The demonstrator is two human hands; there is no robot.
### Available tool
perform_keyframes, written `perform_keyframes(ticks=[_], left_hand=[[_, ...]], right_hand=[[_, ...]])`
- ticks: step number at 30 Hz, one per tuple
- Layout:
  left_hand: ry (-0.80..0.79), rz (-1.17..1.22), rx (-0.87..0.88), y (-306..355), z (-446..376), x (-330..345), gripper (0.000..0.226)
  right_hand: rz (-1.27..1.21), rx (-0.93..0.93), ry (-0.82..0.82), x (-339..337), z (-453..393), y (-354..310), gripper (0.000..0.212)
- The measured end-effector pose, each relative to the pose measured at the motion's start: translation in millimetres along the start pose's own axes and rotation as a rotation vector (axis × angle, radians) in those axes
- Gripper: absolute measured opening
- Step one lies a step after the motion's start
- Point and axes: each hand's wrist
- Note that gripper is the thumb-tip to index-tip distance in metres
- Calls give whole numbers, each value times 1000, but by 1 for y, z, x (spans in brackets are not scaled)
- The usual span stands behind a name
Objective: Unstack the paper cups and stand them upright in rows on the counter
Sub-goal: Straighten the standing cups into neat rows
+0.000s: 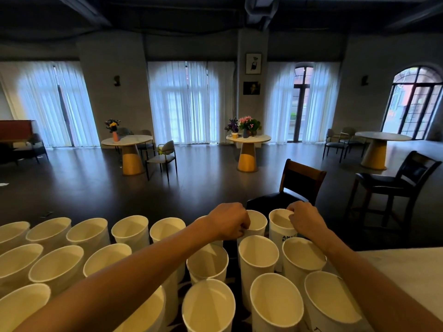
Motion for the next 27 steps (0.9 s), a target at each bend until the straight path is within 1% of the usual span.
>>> perform_keyframes(ticks=[4, 11, 14, 18, 20, 22, 24, 25, 27], left_hand=[[10, 2, 6, 0, -1, -1, 26], [5, 2, 3, 1, -1, -6, 30], [3, -5, -6, 0, 2, -9, 34], [9, -2, -22, -2, 5, -16, 37], [18, 7, -29, -2, 8, -22, 38], [38, 23, -20, 0, 14, -32, 39], [53, 46, -7, 4, 23, -43, 39], [57, 56, 3, 8, 28, -49, 38], [37, 68, 13, 10, 37, -56, 37]], right_hand=[[-4, 14, -18, -2, -3, -1, 18], [-42, -31, 3, -4, 3, -1, 13], [-102, -42, -6, -8, 5, -3, 16], [-118, -42, 17, -13, 11, -2, 21], [-126, -29, 34, -17, 17, -3, 30], [-137, -12, 60, -25, 23, -4, 48], [-132, -5, 83, -37, 32, -6, 54], [-133, 3, 94, -44, 40, -6, 52], [-128, -1, 74, -56, 49, -7, 42]])
Point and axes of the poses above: each hand's wrist, its own z-axis away from the middle knuckle, its own x-axis out of the palm, y = z × x, and after that the axes turned 14 degrees about -x, right-handed
